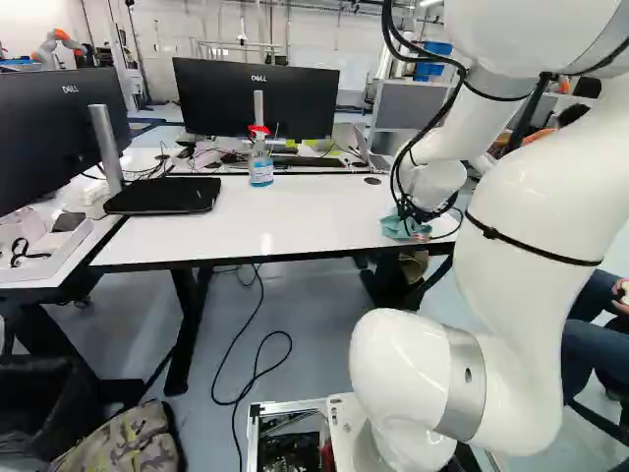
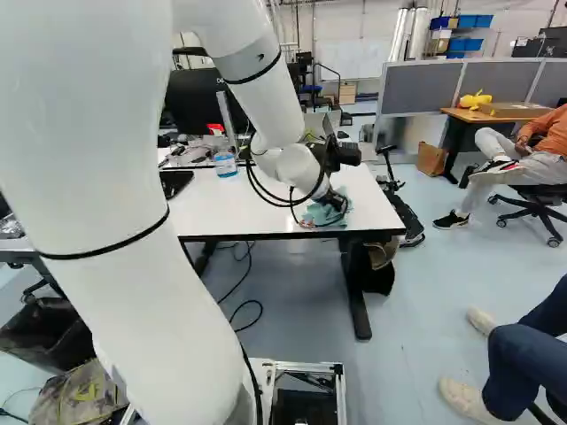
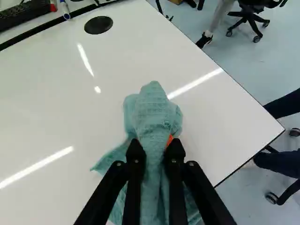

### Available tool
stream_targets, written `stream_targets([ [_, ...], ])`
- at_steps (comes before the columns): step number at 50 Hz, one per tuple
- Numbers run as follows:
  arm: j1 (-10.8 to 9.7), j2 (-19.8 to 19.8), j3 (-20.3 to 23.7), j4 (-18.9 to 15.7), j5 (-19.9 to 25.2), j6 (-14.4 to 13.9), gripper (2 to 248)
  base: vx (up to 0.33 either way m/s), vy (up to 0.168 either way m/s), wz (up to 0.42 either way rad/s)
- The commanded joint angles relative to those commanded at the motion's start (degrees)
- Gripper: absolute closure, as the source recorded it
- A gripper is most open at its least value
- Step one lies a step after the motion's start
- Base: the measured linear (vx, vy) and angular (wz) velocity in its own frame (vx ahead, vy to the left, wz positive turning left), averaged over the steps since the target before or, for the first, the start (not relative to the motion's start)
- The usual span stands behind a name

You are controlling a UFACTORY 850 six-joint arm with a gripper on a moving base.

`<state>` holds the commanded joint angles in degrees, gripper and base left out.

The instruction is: Clean the table with the green towel

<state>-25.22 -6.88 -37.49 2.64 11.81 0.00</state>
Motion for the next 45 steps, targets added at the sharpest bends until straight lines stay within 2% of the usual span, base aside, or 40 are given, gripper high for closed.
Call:
stream_targets([
  [10,1.4,-1.4,-1.6,0.0,0.0,0.0,193,0.000,0.000,0.000],
  [30,2.9,-6.2,-7.1,0.0,0.0,0.0,193,0.000,0.000,0.000],
  [45,1.6,-8.8,-10.1,0.0,0.0,0.0,193,0.000,0.000,0.000],
])
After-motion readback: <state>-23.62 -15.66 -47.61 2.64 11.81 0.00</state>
